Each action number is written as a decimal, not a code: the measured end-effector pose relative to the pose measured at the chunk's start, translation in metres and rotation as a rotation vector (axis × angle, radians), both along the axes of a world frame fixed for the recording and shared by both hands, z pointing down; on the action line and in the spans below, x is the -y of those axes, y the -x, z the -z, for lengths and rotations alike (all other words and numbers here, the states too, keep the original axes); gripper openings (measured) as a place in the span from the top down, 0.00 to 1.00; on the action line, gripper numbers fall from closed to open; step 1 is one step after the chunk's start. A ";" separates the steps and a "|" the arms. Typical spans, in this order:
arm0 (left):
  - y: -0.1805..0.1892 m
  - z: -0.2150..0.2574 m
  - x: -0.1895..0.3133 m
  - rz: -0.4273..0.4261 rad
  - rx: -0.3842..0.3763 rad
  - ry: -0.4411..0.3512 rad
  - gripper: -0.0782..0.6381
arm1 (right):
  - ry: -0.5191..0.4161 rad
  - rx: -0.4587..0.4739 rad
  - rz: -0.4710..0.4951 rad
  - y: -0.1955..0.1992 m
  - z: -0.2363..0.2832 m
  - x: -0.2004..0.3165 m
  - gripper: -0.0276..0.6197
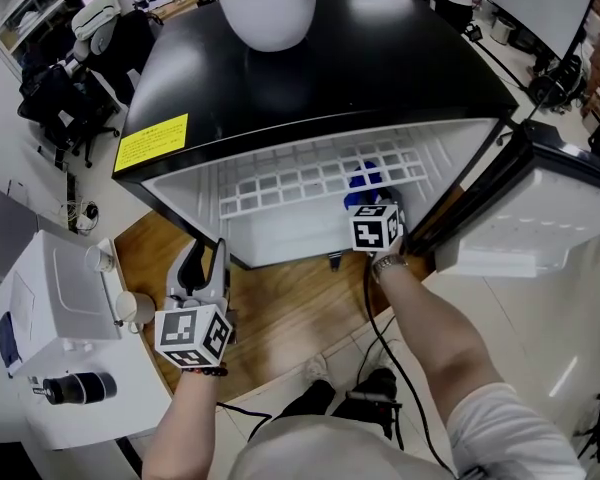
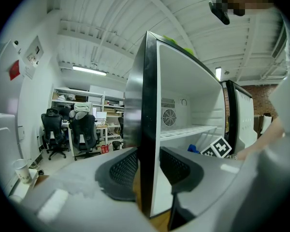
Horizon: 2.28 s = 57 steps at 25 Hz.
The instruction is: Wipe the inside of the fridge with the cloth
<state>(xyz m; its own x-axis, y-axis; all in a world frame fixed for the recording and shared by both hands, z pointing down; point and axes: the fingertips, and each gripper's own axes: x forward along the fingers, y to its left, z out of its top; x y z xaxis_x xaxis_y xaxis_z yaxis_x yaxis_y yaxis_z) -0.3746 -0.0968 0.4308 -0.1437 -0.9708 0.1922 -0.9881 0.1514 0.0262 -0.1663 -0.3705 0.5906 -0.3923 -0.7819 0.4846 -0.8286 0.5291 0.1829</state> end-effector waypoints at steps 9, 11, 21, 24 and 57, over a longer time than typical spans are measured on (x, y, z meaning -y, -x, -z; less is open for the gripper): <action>0.000 0.000 0.001 -0.007 -0.006 -0.005 0.70 | -0.022 0.121 0.076 0.028 0.033 -0.034 0.85; 0.000 0.000 0.001 -0.008 -0.009 -0.007 0.70 | -0.028 0.150 0.112 0.042 0.042 -0.047 0.85; -0.001 0.001 0.001 -0.022 -0.017 -0.015 0.70 | 0.022 0.243 0.287 0.115 0.059 -0.132 0.85; -0.001 0.001 0.001 -0.026 -0.018 -0.014 0.69 | 0.048 0.262 0.342 0.135 0.059 -0.162 0.85; -0.005 -0.005 -0.012 -0.026 -0.005 0.010 0.70 | 0.081 0.080 0.186 0.043 -0.010 -0.124 0.85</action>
